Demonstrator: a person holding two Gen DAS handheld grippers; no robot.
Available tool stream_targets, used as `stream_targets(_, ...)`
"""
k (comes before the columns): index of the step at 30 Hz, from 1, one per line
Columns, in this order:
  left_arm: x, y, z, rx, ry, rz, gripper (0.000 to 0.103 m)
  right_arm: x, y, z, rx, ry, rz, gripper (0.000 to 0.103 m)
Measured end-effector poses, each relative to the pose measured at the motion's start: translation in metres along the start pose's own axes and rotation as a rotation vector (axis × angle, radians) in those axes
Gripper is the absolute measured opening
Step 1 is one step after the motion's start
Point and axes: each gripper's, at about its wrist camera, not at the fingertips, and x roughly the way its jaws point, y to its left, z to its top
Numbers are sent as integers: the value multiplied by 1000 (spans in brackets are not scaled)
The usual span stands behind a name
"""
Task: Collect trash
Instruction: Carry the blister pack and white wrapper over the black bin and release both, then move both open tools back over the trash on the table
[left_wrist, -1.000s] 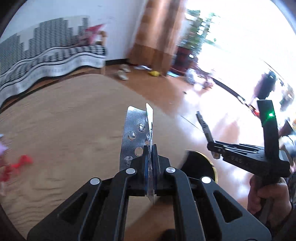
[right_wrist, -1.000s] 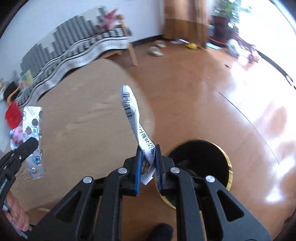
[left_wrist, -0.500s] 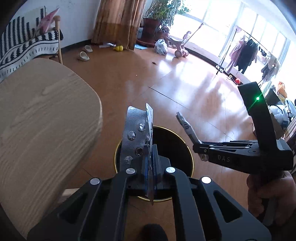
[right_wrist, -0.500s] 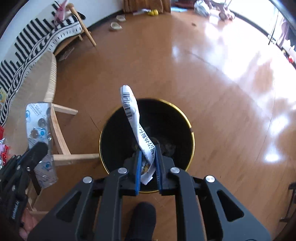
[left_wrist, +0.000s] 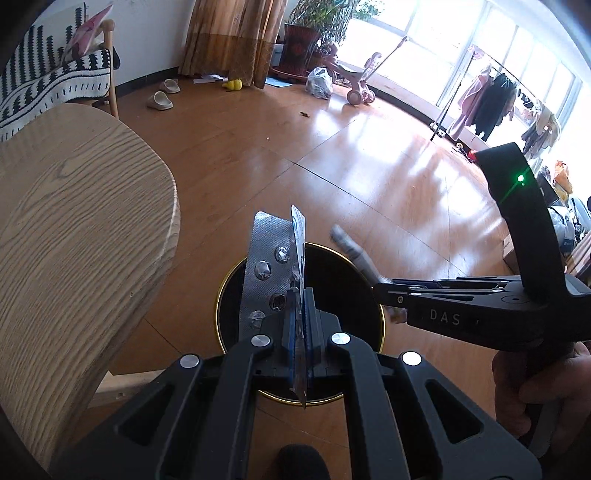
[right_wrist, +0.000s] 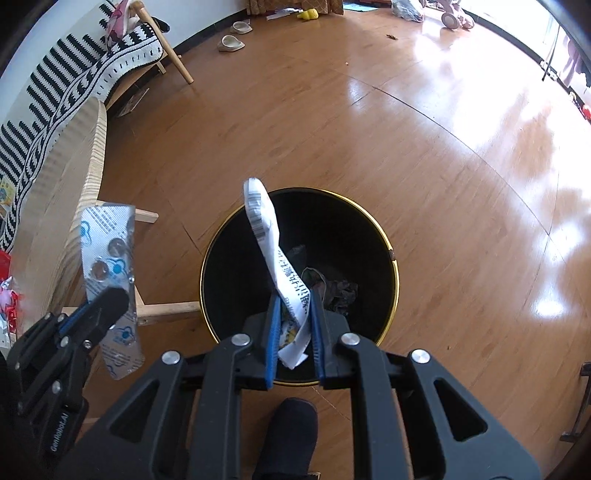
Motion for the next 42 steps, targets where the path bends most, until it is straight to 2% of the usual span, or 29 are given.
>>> stream_targets(1, 1, 1, 0, -1, 3, -1, 3, -3, 0, 1, 2, -13, -3, 59)
stream_targets(2, 2, 1, 0, -2, 5, -1, 3, -6, 0, 1, 2, -32, -7, 69)
stream_targets(3, 3, 1, 0, -2, 8, -1, 3, -8, 0, 1, 1, -44, -7, 73)
stream_targets(17, 31, -5, 1, -19, 42, -60, 5, -35, -26, 3, 100, -130, -20, 75)
stream_targets(18, 32, -6, 2, -18, 44, -63, 8, -37, -28, 3, 105, -137, -19, 76)
stream_targets(20, 32, -7, 3, -21, 38, -61, 29, -44, -29, 3, 117, -159, -16, 76)
stream_targets(21, 31, -6, 3, -25, 32, -60, 49, -46, -29, 2, 120, -163, -14, 76)
stream_targets(22, 28, -6, 3, -29, 21, -60, 59, -49, -28, 3, 122, -169, -7, 76)
stream_targets(25, 16, -5, 3, -20, 7, -57, 64, -55, -20, 4, 112, -178, 4, 78)
stream_targets(30, -30, 14, 1, -36, -43, -8, 85, -66, 21, 8, 41, -191, 41, 80)
stream_targets(36, -123, 70, -10, -79, -151, 109, 89, -78, 115, 4, -120, -208, 103, 81)
stream_targets(39, -169, 110, -25, -124, -202, 209, 89, -77, 174, -1, -194, -202, 156, 82)
stream_targets(42, -220, 168, -48, -225, -237, 314, 89, -73, 239, -10, -276, -183, 209, 82)
